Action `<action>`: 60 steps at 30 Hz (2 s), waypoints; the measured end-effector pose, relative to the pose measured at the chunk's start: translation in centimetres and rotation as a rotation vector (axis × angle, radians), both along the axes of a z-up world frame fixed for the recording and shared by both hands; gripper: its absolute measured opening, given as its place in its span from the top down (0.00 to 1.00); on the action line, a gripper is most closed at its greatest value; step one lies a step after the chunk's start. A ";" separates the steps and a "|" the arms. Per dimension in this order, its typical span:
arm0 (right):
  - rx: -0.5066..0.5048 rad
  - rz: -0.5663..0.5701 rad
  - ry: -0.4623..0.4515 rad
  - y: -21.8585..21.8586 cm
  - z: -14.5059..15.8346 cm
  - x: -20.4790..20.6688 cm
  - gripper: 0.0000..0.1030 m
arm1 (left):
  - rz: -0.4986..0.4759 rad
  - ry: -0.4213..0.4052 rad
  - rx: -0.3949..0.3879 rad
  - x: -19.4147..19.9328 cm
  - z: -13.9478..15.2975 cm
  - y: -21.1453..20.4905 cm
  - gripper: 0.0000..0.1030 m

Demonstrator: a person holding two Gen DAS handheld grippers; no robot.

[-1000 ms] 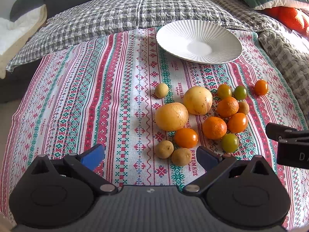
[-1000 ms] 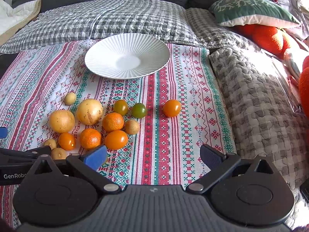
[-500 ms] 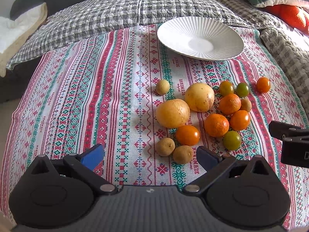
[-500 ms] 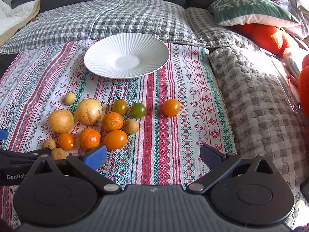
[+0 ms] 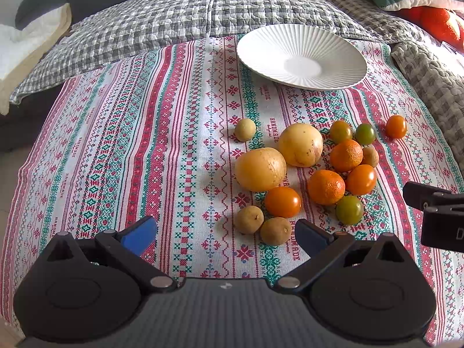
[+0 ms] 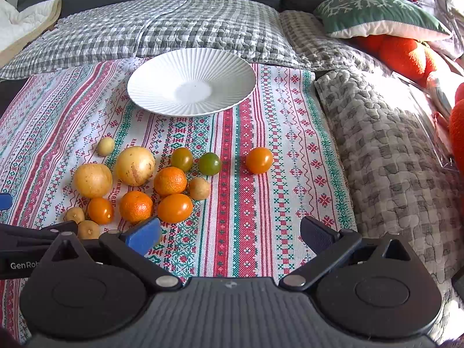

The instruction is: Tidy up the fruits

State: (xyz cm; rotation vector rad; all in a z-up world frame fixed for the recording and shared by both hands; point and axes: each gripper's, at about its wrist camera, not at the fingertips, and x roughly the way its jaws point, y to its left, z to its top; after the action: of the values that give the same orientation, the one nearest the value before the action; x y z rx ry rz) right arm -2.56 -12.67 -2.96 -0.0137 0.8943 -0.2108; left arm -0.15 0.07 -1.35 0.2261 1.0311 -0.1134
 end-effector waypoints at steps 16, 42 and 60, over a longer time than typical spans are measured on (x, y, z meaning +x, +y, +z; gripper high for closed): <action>0.000 0.000 0.004 0.0 -0.1 0.0 0.00 | 0.001 -0.001 0.000 0.0 0.0 0.1 0.05; -0.008 0.006 0.034 -1.2 -0.5 0.8 0.00 | 0.004 -0.047 -0.026 -0.2 0.6 0.4 0.05; 0.245 0.132 -0.035 -4.0 0.1 2.9 0.01 | -0.210 -0.060 -0.047 3.3 0.4 0.8 0.07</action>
State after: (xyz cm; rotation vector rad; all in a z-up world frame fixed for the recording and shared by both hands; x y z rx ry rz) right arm 0.34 -16.67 -2.84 0.1576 0.8763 0.0219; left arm 3.12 0.83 -0.95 0.2929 0.9417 -0.3185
